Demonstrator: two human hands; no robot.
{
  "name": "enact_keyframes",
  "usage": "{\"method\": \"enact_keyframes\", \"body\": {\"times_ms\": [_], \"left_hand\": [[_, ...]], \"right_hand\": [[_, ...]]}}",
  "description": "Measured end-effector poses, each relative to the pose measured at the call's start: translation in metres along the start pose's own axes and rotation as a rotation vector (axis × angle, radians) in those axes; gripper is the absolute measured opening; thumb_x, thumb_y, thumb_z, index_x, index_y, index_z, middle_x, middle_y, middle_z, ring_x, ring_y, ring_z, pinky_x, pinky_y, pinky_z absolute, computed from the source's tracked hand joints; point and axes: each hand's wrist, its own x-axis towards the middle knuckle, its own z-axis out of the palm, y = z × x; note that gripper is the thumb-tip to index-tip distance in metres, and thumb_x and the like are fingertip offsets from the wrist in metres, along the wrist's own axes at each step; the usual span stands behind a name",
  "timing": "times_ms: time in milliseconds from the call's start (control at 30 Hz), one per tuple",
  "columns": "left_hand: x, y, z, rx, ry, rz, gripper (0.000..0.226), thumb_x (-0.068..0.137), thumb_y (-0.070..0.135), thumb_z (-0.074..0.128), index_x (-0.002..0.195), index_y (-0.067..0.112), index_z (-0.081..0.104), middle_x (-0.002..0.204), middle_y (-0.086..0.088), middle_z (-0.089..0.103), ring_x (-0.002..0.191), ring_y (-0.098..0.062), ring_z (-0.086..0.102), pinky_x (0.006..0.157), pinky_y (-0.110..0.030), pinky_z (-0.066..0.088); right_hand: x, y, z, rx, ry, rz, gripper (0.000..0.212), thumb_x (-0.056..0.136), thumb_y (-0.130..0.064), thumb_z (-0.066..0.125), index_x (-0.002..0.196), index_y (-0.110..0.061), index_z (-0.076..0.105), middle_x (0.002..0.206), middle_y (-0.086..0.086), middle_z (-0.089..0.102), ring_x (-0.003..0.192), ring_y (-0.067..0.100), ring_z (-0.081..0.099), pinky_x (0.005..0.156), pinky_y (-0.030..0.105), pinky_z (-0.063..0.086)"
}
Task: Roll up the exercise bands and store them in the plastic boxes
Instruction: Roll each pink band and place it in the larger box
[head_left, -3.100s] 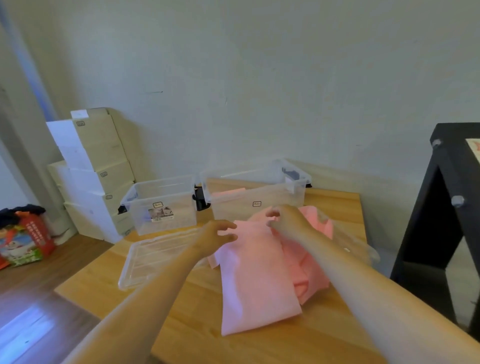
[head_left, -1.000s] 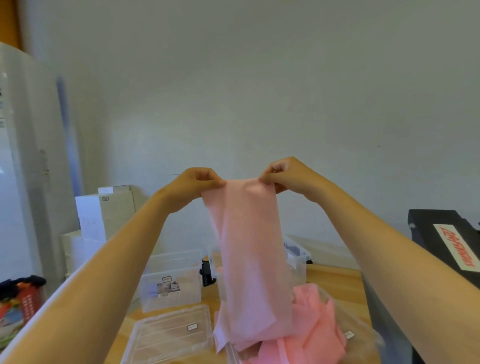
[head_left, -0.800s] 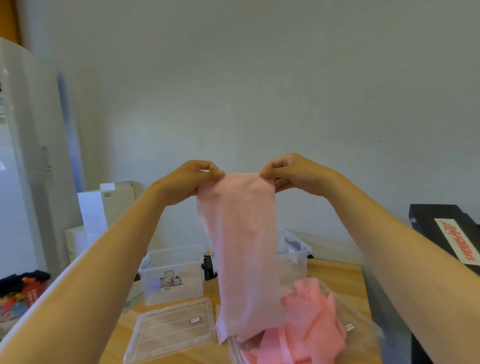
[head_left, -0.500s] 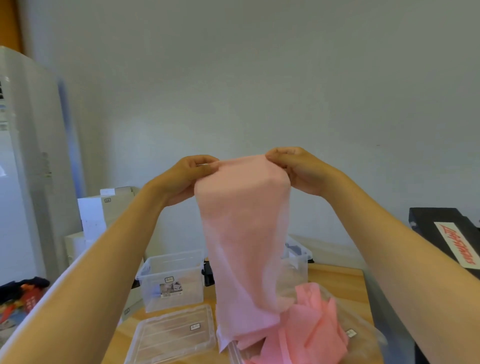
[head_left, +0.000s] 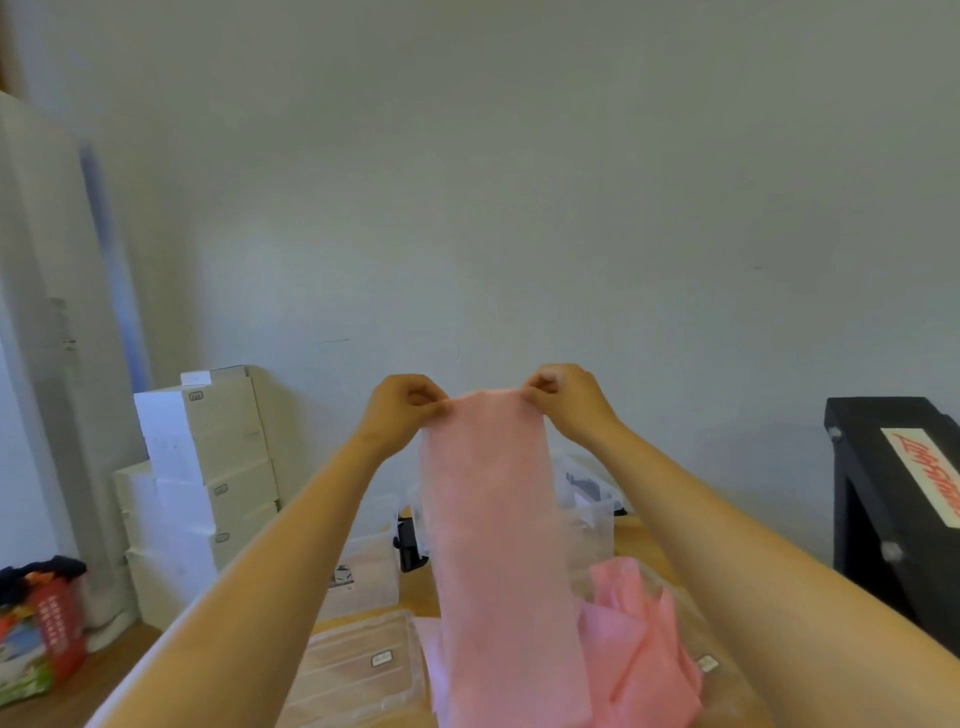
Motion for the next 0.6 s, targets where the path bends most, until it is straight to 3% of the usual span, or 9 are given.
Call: {"method": "enact_keyframes", "body": {"times_ms": [167, 267, 367, 467, 600], "left_hand": [[-0.053, -0.034, 0.015, -0.090, -0.338, -0.125, 0.011, 0.084, 0.004, 0.073, 0.075, 0.010, 0.070, 0.069, 0.002, 0.071, 0.067, -0.007, 0.068, 0.069, -0.020, 0.053], [-0.097, -0.063, 0.035, -0.055, -0.531, -0.240, 0.010, 0.082, 0.005, 0.074, 0.075, 0.013, 0.073, 0.066, 0.007, 0.070, 0.065, -0.002, 0.064, 0.068, -0.018, 0.051], [-0.123, -0.081, 0.049, -0.123, -0.625, -0.357, 0.008, 0.085, 0.014, 0.074, 0.078, 0.010, 0.074, 0.072, -0.002, 0.070, 0.069, -0.012, 0.065, 0.070, -0.026, 0.055], [-0.130, -0.092, 0.055, -0.131, -0.544, -0.404, 0.018, 0.089, 0.017, 0.070, 0.089, 0.000, 0.072, 0.072, -0.003, 0.070, 0.065, -0.014, 0.066, 0.066, -0.023, 0.054], [-0.138, -0.117, 0.076, -0.038, -0.476, -0.409, 0.017, 0.093, 0.008, 0.062, 0.081, 0.016, 0.071, 0.086, 0.003, 0.069, 0.077, -0.011, 0.065, 0.068, -0.018, 0.050]], "right_hand": [[-0.039, 0.035, 0.012, 0.213, -0.442, 0.143, 0.007, 0.089, -0.004, 0.062, 0.089, -0.001, 0.069, 0.076, 0.006, 0.067, 0.070, 0.012, 0.066, 0.072, 0.023, 0.057], [-0.077, 0.064, 0.026, 0.185, -0.744, 0.332, 0.011, 0.088, -0.002, 0.063, 0.081, -0.008, 0.069, 0.075, 0.005, 0.068, 0.064, 0.009, 0.066, 0.073, 0.025, 0.057], [-0.104, 0.077, 0.033, 0.147, -0.952, 0.479, 0.009, 0.090, -0.015, 0.062, 0.088, -0.008, 0.069, 0.085, 0.013, 0.070, 0.068, 0.016, 0.069, 0.081, 0.030, 0.056], [-0.113, 0.087, 0.044, 0.174, -0.824, 0.512, 0.015, 0.090, -0.020, 0.063, 0.086, -0.005, 0.067, 0.077, 0.013, 0.071, 0.063, 0.021, 0.070, 0.072, 0.028, 0.056], [-0.117, 0.104, 0.071, 0.020, -0.590, 0.430, 0.009, 0.086, -0.008, 0.064, 0.077, -0.006, 0.067, 0.079, 0.011, 0.068, 0.067, 0.015, 0.064, 0.059, 0.018, 0.046]]}}
